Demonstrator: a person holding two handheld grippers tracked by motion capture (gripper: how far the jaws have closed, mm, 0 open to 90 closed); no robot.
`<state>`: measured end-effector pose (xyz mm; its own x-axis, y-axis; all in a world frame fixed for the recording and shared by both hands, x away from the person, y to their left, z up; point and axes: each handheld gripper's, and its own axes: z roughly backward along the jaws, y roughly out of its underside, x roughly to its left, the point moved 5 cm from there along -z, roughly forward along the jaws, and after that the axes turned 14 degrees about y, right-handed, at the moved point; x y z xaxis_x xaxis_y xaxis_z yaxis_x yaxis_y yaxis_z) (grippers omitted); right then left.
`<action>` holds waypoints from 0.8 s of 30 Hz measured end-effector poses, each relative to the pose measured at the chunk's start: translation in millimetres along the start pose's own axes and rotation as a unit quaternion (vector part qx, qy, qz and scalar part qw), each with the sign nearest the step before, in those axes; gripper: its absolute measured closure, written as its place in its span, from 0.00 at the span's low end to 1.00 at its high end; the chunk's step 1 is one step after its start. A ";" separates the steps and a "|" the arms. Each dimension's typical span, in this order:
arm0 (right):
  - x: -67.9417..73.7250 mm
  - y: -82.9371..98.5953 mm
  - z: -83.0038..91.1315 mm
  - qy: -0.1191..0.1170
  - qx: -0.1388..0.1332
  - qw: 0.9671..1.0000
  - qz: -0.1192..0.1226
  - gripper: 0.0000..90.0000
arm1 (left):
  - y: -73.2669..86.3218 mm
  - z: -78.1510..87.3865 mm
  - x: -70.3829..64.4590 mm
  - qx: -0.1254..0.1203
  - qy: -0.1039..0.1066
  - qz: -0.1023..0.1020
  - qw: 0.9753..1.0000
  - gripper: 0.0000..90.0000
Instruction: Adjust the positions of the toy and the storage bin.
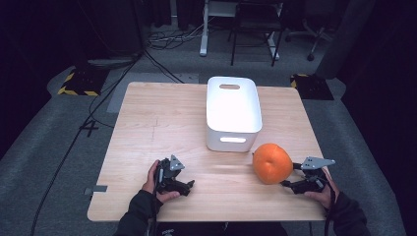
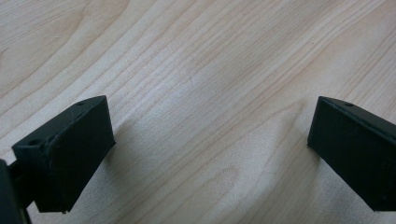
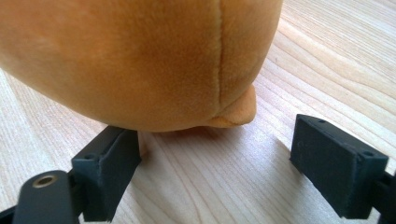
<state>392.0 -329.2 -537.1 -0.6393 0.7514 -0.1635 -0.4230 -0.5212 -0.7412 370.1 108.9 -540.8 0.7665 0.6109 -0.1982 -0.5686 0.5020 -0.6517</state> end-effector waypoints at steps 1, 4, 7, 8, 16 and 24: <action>0.0 0.0 0.0 0.001 0.000 1.000 0.000 0.18 | 0.1 0.0 -0.1 0.000 -0.001 0.001 1.000 0.01; 0.1 0.1 0.2 0.002 0.000 1.000 -0.001 0.18 | 0.0 -0.1 0.0 -0.001 -0.002 0.001 1.000 0.01; 0.4 0.1 0.2 0.002 0.000 1.000 0.000 0.18 | 0.4 0.1 -0.3 -0.003 -0.004 0.003 1.000 0.01; 0.6 0.2 0.3 0.003 0.000 1.000 0.000 0.18 | 0.4 0.2 -0.2 -0.003 -0.005 0.002 1.000 0.01; 2.1 0.6 1.1 0.017 0.003 1.000 -0.009 0.17 | 1.0 0.5 -0.3 0.001 0.002 0.000 1.000 0.01; 3.5 1.0 4.1 0.013 0.012 1.000 -0.008 0.18 | 1.0 0.3 -0.4 0.000 0.004 0.001 1.000 0.01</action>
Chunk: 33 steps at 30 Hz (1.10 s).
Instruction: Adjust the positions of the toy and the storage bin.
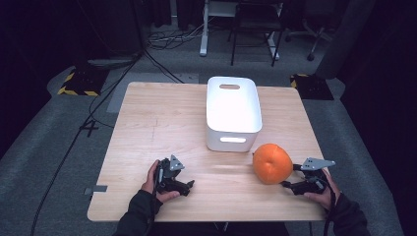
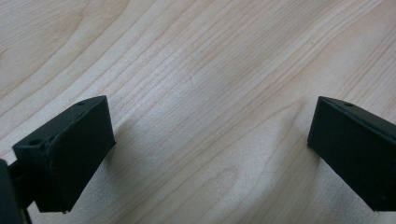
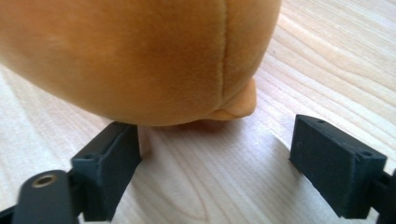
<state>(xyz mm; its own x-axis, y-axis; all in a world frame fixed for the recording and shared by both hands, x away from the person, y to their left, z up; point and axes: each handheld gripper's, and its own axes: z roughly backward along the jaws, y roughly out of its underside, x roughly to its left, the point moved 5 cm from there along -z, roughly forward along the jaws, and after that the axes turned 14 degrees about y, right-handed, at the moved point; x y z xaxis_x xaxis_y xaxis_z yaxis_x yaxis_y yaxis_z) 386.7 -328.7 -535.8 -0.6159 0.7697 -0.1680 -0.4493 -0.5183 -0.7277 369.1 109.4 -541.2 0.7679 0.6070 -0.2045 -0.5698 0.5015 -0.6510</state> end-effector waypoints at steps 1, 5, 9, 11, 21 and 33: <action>0.0 0.0 0.0 0.000 0.000 1.000 0.000 0.18 | 0.0 0.0 0.0 0.000 0.000 0.000 1.000 0.01; 2.5 1.0 4.9 -0.015 0.002 1.000 0.009 0.19 | 0.0 0.0 0.0 0.000 0.000 0.000 1.000 0.01; 1.0 0.6 10.1 -0.015 -0.007 1.000 0.000 0.19 | 0.0 0.0 0.0 0.000 0.000 0.000 1.000 0.01; 0.2 -3.6 15.2 -0.011 -0.021 1.000 -0.007 0.19 | 0.0 0.0 0.0 0.000 0.000 0.000 1.000 0.01; 1.4 -9.9 24.2 -0.011 -0.036 0.999 -0.002 0.19 | 0.0 0.0 0.0 0.000 0.000 0.000 1.000 0.01; -0.5 -17.4 35.9 -0.010 -0.060 0.998 -0.006 0.19 | 0.0 0.0 0.0 0.000 0.000 0.000 1.000 0.01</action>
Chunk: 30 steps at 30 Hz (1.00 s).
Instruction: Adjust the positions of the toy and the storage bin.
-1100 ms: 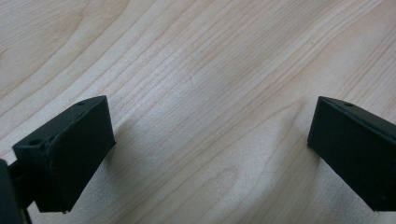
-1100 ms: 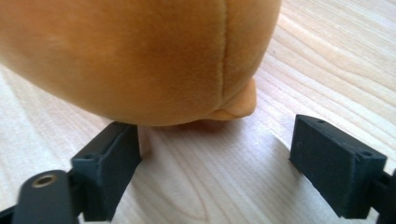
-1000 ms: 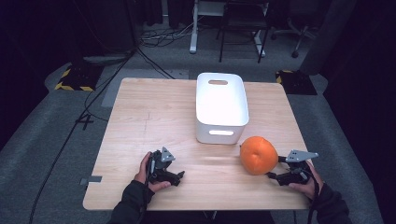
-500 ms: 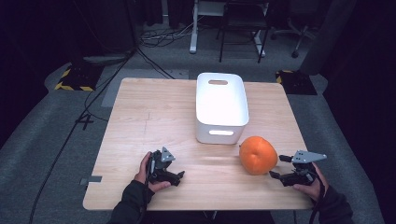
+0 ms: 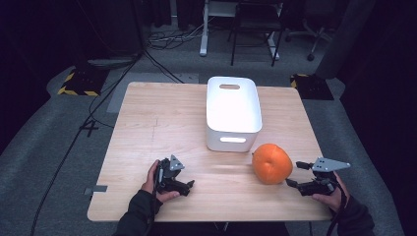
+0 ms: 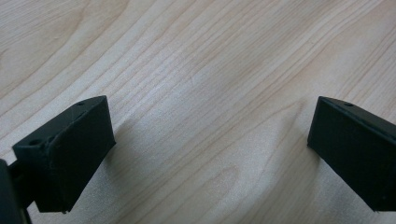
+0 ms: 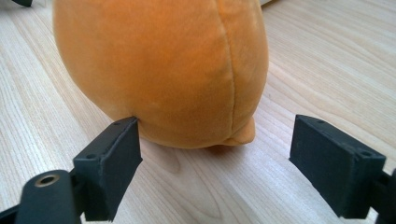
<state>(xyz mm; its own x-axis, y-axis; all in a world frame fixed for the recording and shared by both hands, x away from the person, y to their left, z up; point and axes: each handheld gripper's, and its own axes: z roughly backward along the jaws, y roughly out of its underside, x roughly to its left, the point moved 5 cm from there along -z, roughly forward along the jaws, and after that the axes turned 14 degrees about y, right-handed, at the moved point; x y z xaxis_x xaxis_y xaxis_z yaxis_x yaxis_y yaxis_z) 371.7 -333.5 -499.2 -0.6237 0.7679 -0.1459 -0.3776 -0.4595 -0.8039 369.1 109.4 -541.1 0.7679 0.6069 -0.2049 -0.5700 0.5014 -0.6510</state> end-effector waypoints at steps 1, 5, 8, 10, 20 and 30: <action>-0.1 -0.9 0.9 0.002 -0.002 1.000 -0.001 0.19 | 0.0 0.0 0.0 0.000 0.000 0.000 1.000 0.01; 0.1 -2.9 4.1 -0.001 -0.005 1.000 -0.004 0.19 | 0.0 0.0 0.0 0.000 0.000 0.000 1.000 0.01; -0.2 -3.5 5.0 -0.002 -0.008 1.000 0.001 0.20 | 0.0 0.0 0.0 0.000 0.000 0.000 1.000 0.01; -0.5 -4.8 6.5 -0.001 -0.011 1.000 0.002 0.20 | 0.0 0.0 0.0 0.000 0.000 0.000 1.000 0.01; -3.3 -11.4 13.9 0.010 -0.025 1.000 -0.003 0.20 | 0.0 0.0 0.0 0.000 0.000 0.000 1.000 0.01; -1.3 -21.0 21.6 0.012 -0.038 0.999 -0.002 0.20 | 0.0 0.0 0.0 0.000 0.000 0.000 1.000 0.01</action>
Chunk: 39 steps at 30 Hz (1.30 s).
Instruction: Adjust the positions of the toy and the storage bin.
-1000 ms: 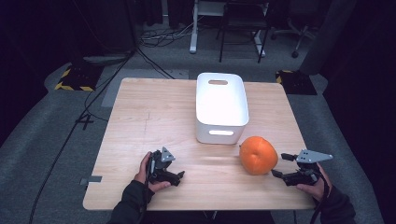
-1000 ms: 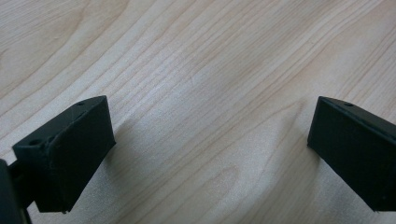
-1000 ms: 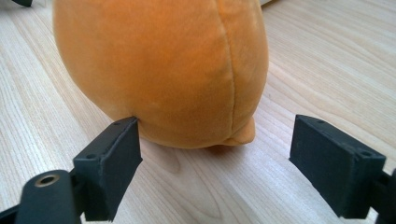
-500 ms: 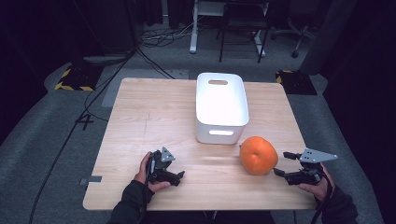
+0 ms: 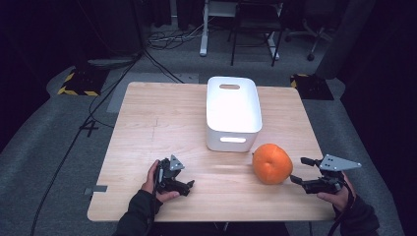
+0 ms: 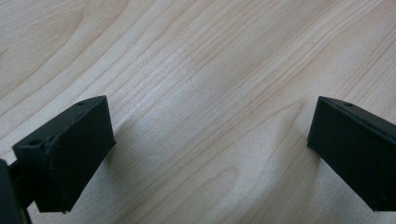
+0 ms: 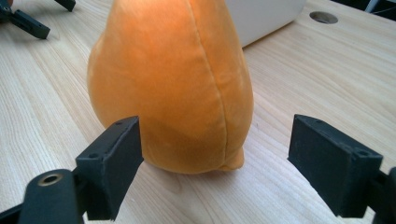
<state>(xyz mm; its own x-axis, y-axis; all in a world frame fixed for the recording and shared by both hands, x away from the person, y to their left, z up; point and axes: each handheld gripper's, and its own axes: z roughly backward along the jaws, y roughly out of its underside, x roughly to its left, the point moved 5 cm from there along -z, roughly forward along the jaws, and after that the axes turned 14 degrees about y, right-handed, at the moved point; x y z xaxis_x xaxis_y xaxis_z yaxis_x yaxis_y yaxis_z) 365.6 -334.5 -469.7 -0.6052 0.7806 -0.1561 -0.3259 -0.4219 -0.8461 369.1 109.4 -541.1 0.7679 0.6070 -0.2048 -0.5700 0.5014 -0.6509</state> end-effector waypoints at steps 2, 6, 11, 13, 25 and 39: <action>0.5 -2.9 1.6 -0.001 -0.004 1.000 0.003 0.20 | -0.1 0.2 0.4 0.000 -0.001 -0.002 1.000 0.01; 2.3 -9.0 4.6 -0.001 -0.009 1.000 0.004 0.20 | 0.0 0.0 0.0 0.000 0.000 0.000 1.000 0.01; 4.0 -15.9 6.5 0.002 -0.007 1.000 0.010 0.23 | 0.0 0.2 0.2 0.001 -0.001 -0.002 1.000 0.01; 7.7 -22.8 8.1 0.002 -0.007 1.000 0.008 0.23 | 0.1 -0.1 -0.1 -0.001 0.000 0.000 1.000 0.01; 18.3 -46.0 10.2 -0.008 -0.020 1.000 0.014 0.23 | 0.0 0.0 0.0 0.000 0.000 0.000 1.000 0.01; 34.6 -73.9 -1.0 -0.017 -0.029 0.999 0.028 0.23 | 0.0 0.1 0.3 0.000 -0.001 -0.002 1.000 0.01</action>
<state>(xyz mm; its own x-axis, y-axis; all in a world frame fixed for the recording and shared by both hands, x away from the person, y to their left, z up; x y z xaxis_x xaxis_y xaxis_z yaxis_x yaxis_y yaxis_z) 369.5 -275.9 -413.1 -0.6462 0.7399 -0.1868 -0.2495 -0.4362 -0.8646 369.3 109.6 -541.1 0.7692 0.6063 -0.2016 -0.5678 0.5039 -0.6509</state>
